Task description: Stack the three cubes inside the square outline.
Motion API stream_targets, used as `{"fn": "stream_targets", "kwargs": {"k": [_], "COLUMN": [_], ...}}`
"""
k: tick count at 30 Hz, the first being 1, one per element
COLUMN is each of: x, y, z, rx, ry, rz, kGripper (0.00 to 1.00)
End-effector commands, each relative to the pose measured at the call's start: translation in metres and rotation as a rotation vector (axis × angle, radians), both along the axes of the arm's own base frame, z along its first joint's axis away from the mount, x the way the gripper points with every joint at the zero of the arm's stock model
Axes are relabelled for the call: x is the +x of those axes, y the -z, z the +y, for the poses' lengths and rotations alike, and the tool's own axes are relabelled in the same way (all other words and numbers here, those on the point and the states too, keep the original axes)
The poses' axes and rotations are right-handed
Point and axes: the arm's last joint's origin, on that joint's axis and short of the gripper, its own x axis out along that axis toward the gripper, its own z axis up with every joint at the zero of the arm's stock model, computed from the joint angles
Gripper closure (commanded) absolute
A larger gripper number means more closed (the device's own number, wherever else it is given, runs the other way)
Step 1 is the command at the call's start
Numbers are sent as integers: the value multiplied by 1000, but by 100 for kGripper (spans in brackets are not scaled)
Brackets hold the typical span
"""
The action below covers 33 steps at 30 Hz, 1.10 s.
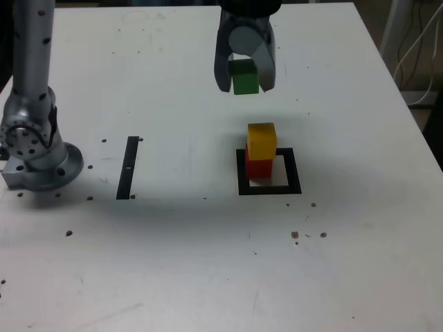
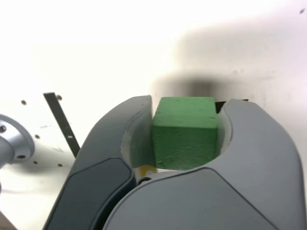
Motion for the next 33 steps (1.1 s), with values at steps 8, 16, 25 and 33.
{"fn": "stream_targets", "kwargs": {"k": [8,16,25,33], "x": [3,7,13,27], "y": [-13,-10,5,21], "z": [-51,-70,-75,-75], "rx": [-53,-55,-56,-40], "ry": [4,14,13,16], "rz": [2,17,49,69], "kGripper": [88,88,81,74]}}
